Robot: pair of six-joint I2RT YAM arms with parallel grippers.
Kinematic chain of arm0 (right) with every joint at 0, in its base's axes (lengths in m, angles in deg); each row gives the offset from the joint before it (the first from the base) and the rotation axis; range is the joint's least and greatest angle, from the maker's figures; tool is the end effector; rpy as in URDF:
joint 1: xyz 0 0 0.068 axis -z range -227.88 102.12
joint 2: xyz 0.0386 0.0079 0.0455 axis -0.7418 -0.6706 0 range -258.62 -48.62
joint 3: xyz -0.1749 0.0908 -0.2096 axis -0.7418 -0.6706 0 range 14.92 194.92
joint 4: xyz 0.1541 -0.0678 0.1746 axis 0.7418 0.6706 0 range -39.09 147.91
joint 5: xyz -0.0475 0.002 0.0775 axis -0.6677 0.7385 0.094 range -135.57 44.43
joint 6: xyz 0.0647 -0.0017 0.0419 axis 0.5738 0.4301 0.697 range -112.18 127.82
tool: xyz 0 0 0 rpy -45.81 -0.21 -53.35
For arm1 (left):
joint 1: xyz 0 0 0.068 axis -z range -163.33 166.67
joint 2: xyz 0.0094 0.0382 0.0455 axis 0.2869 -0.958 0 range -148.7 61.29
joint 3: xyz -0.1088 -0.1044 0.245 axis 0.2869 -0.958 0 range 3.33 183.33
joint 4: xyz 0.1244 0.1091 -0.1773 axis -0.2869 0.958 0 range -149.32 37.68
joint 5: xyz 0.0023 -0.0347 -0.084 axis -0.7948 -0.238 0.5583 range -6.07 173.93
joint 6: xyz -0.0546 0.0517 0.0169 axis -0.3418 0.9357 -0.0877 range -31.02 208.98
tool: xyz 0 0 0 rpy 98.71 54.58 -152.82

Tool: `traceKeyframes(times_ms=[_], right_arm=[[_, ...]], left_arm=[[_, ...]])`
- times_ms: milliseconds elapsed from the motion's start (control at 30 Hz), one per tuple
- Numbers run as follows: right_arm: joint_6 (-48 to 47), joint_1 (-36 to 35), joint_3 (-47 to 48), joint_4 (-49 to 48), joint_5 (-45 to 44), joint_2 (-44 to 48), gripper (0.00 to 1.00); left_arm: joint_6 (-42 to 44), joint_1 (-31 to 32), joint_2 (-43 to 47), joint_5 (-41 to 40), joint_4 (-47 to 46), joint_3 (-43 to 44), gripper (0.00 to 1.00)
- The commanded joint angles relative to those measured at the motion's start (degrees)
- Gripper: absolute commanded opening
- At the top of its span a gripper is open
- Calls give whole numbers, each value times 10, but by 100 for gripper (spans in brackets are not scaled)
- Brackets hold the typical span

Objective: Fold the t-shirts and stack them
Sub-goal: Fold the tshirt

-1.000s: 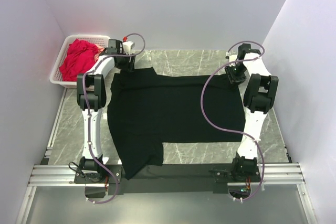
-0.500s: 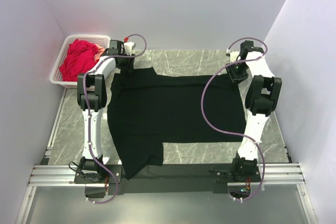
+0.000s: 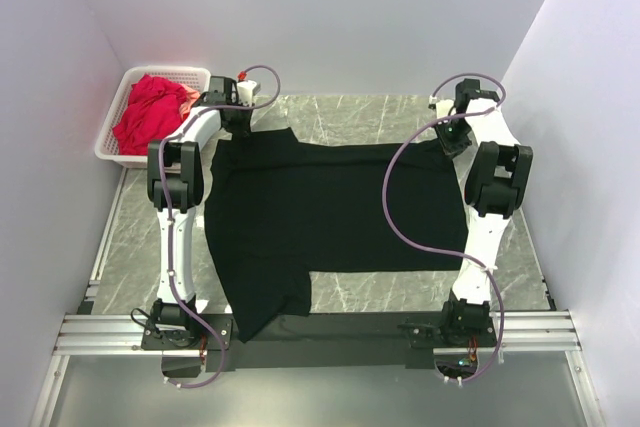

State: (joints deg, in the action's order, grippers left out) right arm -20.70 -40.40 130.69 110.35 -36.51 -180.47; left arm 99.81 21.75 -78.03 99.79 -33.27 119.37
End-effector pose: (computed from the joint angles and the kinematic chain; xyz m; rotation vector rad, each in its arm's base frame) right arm 0.4709 -0.0514 0.1826 -0.5486 2.7981 0.1027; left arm 0.5474 -0.0666 0.1578 0.4559 2.3650 -0.2899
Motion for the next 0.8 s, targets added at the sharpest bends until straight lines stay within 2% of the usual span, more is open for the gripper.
traceKeyframes(times_ms=[0,300,467,567,767], right_arm=[[-11,-5,-10,-14,-6,28,0],[-23,-5,-6,-14,-1,44,0],[-43,-5,-19,-20,-13,56,0],[-56,-4,-34,-30,-20,66,0],[-83,-3,-70,-41,-30,83,0]], left_arm=[[-1,0,34,18,24,16,0],[13,-5,153,69,1,-52,0],[52,-7,219,142,42,-106,0],[81,-7,274,174,62,-164,0],[192,-9,388,211,111,-303,0]])
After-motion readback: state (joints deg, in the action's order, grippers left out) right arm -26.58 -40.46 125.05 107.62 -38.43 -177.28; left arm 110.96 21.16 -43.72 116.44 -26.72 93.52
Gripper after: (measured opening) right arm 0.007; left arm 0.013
